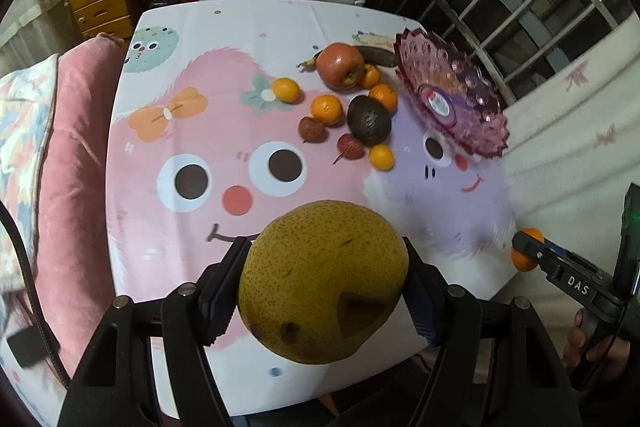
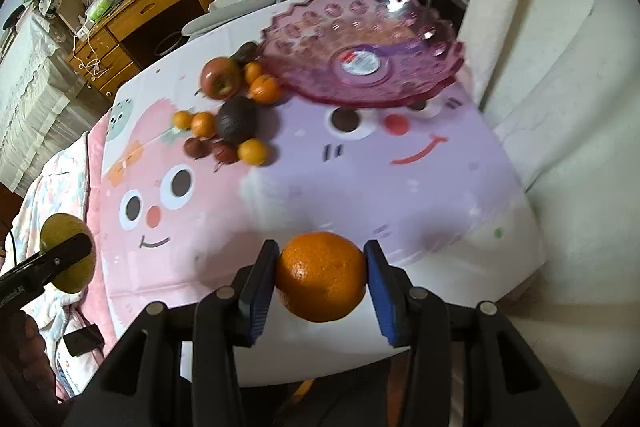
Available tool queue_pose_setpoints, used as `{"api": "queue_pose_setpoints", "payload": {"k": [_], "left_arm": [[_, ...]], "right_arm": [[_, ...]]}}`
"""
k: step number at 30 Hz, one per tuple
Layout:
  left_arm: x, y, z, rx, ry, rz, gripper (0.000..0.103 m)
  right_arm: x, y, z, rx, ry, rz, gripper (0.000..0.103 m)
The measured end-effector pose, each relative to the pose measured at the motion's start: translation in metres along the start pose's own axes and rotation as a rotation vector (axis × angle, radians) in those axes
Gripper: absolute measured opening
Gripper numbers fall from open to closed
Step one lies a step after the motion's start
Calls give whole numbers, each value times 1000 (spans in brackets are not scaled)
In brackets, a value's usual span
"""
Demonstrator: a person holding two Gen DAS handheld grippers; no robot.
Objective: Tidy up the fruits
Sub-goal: 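Carry the pear with the left tool while the right tool carries the mandarin toward the pink bowl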
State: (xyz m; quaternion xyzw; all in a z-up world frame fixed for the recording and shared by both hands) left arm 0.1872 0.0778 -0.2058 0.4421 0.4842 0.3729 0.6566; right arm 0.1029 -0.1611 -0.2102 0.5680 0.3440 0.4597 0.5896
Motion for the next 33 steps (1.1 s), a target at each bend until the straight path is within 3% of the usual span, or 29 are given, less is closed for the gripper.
{"api": "queue_pose_setpoints", "payload": {"k": [7, 16, 27, 33], "left_arm": [[-57, -7, 12, -51, 57, 24, 70], [-135, -32, 43, -99, 90, 53, 70], [-189, -67, 112, -122, 127, 78, 70], [-201, -108, 151, -110, 136, 101, 70]], "right_arm": [[-53, 9, 40, -5, 72, 21, 44], [-94, 7, 100, -25, 237, 58, 44], [-109, -12, 161, -42, 409, 108, 44], [-99, -40, 180, -28, 558, 101, 44]]}}
Point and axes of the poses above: each gripper's, at about its wrist camera, not at the fingertips, and y roughly against the way its jaws point, x to its left, z to its top, the point moved 8 cm from there along -y, roughly the way its jaws point, and after that the axes turned 11 degrees about x, right-handed, at the moved point
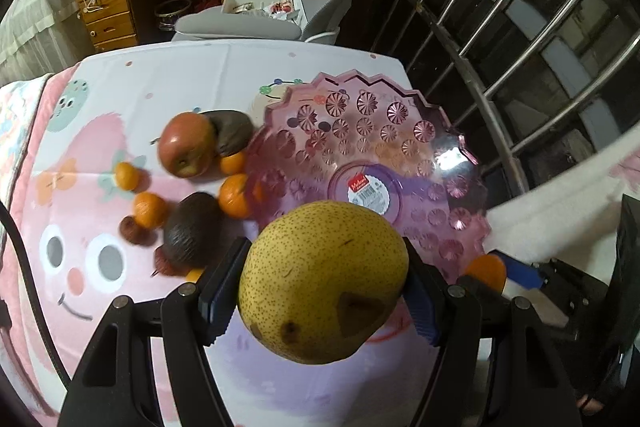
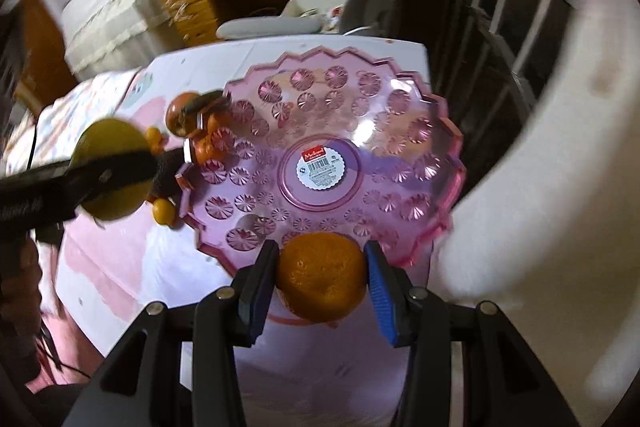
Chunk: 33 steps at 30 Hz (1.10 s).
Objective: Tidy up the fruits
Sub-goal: 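Carry the pear with the left tool while the right tool carries the mandarin toward the pink bowl, then release the pear into the bowl with the left tool while the right tool releases the mandarin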
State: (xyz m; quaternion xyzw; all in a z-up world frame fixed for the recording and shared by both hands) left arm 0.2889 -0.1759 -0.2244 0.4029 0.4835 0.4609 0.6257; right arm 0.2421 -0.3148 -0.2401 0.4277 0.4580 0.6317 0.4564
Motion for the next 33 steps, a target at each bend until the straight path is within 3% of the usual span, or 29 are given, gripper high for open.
{"api": "queue_pose_setpoints", "payload": {"k": [11, 19, 21, 24, 33], "left_arm": [[-11, -73, 29, 82, 25, 21, 70], [-6, -94, 26, 152, 50, 18, 70], [-6, -93, 27, 151, 50, 10, 71], [-11, -80, 34, 107, 24, -3, 82], [-4, -28, 29, 54, 1, -45, 82]], "right_arm": [[-11, -48, 13, 57, 37, -7, 45], [-10, -52, 13, 67, 47, -18, 45], [-9, -52, 13, 67, 45, -24, 45], [-6, -48, 13, 60, 33, -6, 47], [5, -19, 12, 19, -27, -9, 54]]}}
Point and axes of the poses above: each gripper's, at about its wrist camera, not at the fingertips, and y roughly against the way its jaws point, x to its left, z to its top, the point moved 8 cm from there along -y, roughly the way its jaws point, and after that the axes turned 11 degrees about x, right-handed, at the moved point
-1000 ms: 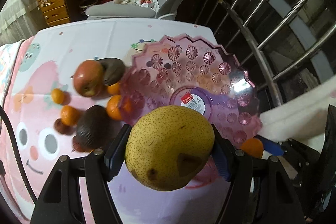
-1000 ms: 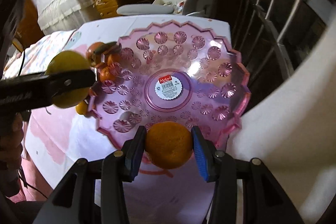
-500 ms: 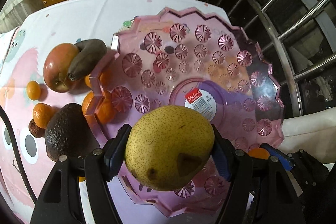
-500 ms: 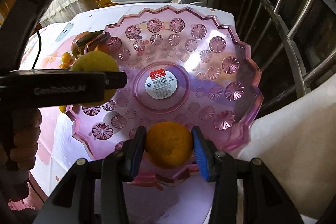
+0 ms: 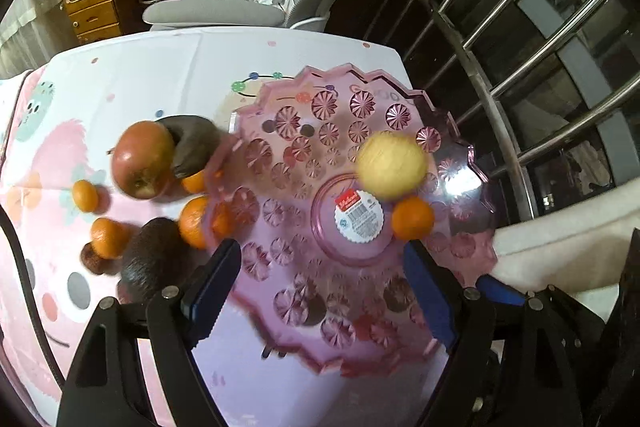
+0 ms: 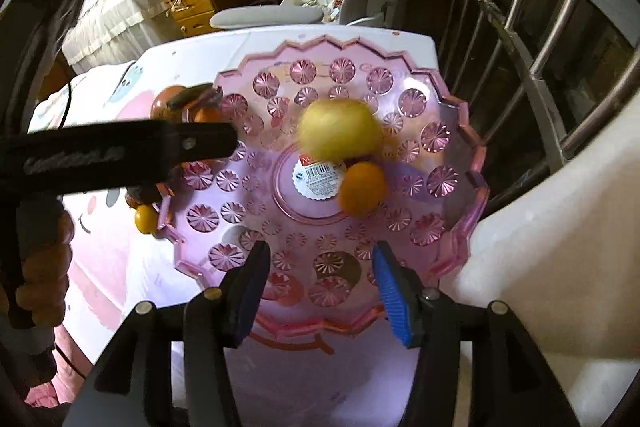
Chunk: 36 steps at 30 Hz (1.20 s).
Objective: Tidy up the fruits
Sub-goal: 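Release the pear into the bowl with the left tool while the right tool releases the mandarin, then grasp a lychee with the left tool while the right tool grasps a kumquat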
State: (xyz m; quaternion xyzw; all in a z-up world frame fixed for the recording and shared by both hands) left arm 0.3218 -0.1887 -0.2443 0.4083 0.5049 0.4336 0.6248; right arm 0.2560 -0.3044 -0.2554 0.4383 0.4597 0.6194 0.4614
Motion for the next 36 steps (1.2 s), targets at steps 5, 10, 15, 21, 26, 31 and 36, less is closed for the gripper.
{"api": "queue_pose_setpoints", "payload": {"k": [5, 10, 15, 21, 26, 31, 36], "left_arm": [[20, 31, -24, -19, -1, -10, 82], [54, 53, -55, 3, 5, 18, 82], [94, 75, -88, 24, 3, 38, 82], [144, 97, -128, 70, -40, 54, 82], [182, 113, -152, 92, -101, 66, 82], [207, 126, -164, 94, -172, 76, 82], [222, 134, -168, 101, -238, 79, 82]], "right_arm": [[11, 12, -7, -5, -58, 16, 54], [35, 18, -23, 8, -139, 74, 54], [69, 19, -45, 38, -245, 141, 54], [112, 11, -74, 54, -445, 252, 54], [149, 5, -89, 46, -550, 265, 54], [189, 1, -100, 16, -580, 230, 54], [222, -4, -103, -5, -598, 220, 54]]}}
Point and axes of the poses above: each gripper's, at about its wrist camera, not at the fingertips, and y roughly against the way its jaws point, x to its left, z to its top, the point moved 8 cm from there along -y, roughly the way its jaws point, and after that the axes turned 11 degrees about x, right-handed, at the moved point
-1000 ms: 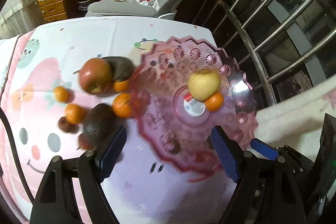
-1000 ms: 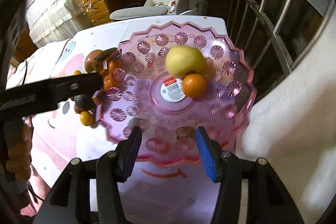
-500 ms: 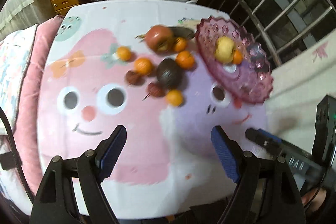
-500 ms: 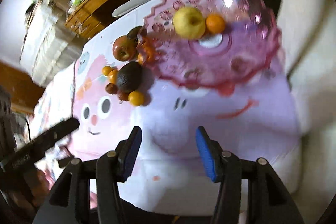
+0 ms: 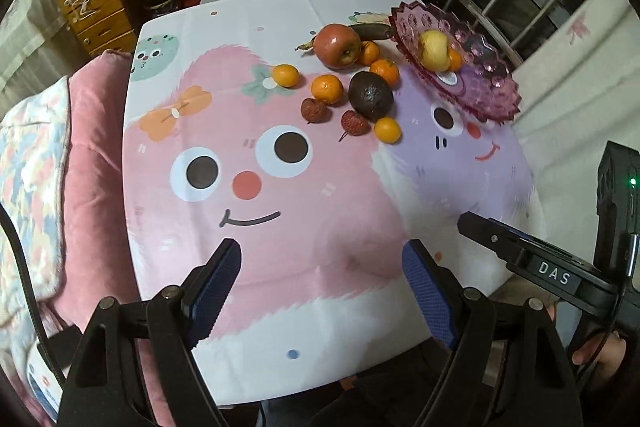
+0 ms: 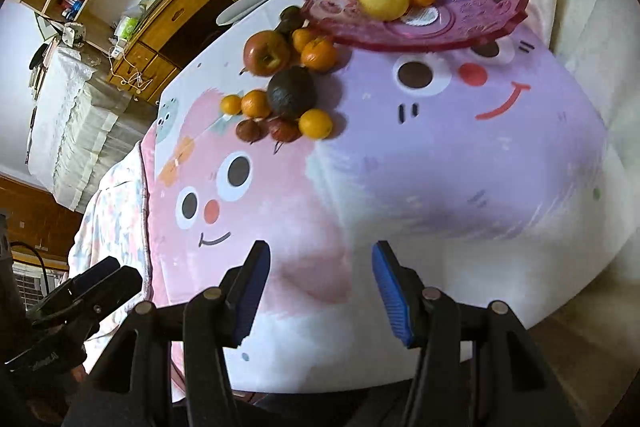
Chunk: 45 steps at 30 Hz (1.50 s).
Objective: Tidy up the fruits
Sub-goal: 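Grasp a lychee with the left tool while the right tool grasps a kumquat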
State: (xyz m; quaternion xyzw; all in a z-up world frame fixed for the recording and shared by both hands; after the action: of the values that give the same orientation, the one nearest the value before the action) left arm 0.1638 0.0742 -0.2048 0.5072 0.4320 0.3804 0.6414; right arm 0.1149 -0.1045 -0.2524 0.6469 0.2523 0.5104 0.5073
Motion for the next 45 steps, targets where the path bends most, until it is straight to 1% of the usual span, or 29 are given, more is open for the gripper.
{"api": "queue_pose_setpoints", "payload": {"k": [5, 9, 13, 21, 25, 29, 33, 36, 41, 45], "left_arm": [[14, -1, -4, 11, -40, -10, 82], [24, -7, -2, 36, -34, -23, 82], [36, -18, 7, 63, -19, -13, 82], [53, -32, 37, 81, 15, 11, 82], [61, -45, 53, 84, 43, -6, 82], [66, -63, 76, 81, 44, 11, 82], [59, -80, 98, 75, 36, -10, 82], [48, -93, 115, 70, -10, -20, 82], [30, -115, 134, 70, -95, 0, 82], [24, -134, 145, 80, -124, 9, 82]], "right_arm": [[14, -7, -8, -29, -15, -15, 54], [19, -12, -12, -28, -7, -48, 54], [22, -17, -10, -34, 24, -82, 54], [22, -34, 16, -51, 80, -128, 54], [24, -45, 33, -61, 158, -172, 54], [26, -56, 49, -65, 234, -200, 54], [29, -67, 62, -74, 301, -204, 54], [30, -77, 69, -75, 359, -243, 54], [27, -91, 79, -69, 407, -256, 54], [25, -96, 87, -107, 440, -269, 53]]}}
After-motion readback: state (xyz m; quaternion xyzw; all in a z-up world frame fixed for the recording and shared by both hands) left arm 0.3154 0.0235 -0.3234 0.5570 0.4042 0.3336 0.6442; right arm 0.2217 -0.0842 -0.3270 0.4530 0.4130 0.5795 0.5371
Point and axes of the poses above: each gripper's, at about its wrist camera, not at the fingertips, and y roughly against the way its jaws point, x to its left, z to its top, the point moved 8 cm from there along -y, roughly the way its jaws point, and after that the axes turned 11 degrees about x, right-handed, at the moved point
